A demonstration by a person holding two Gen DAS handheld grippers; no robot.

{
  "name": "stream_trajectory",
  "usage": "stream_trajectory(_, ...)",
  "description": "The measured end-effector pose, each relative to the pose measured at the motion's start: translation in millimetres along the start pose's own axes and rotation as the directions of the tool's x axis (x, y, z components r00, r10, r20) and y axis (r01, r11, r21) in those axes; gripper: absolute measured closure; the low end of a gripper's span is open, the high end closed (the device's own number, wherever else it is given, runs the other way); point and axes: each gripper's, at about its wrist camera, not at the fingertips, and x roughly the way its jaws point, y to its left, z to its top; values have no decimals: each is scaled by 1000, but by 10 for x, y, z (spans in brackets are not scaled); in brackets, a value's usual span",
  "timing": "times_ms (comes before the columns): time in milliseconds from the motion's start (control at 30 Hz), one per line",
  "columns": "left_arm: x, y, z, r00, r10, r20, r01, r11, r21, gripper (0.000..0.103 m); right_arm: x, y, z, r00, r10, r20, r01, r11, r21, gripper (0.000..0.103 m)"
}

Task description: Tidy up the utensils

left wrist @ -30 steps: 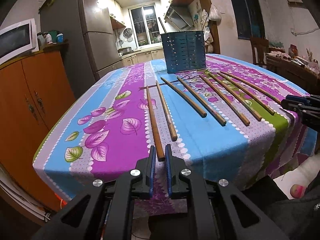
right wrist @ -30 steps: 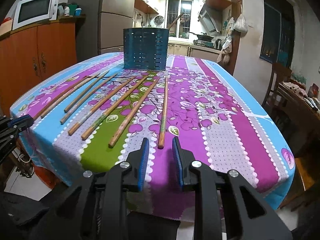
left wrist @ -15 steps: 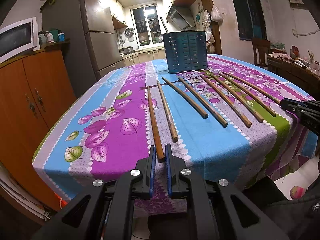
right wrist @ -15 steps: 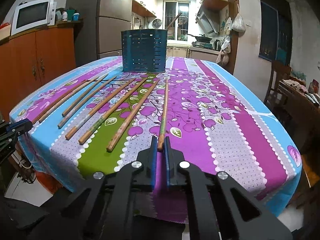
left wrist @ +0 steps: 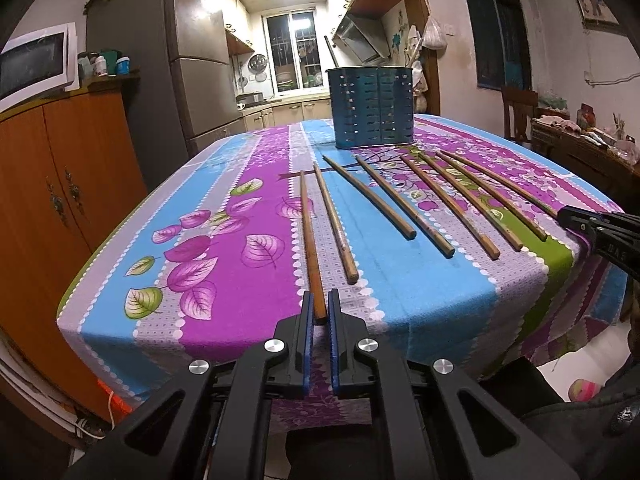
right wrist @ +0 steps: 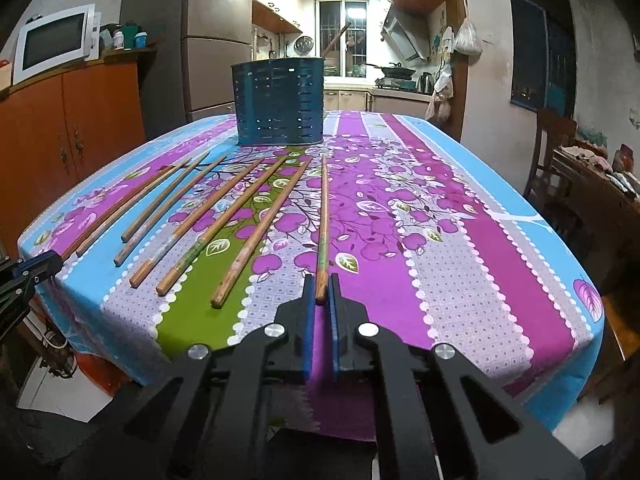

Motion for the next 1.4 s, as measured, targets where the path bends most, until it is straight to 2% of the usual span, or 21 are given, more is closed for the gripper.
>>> stream_trajectory(600, -78, 74, 51, 1000, 14, 18, -13, 1000, -18, 96, -44, -55, -8, 1000, -10, -1, 10, 1000, 5, 98)
stream_trajectory(967, -28, 32, -2, 999, 37, 23, -37, 999, 22, 96, -67, -74, -23, 1000, -10, 0, 10, 1000, 9, 98)
stream_trajectory(1400, 31, 17, -29, 997, 56, 43, -58, 998, 37, 95, -80, -1, -137, 995, -44, 90, 50, 997, -60, 98)
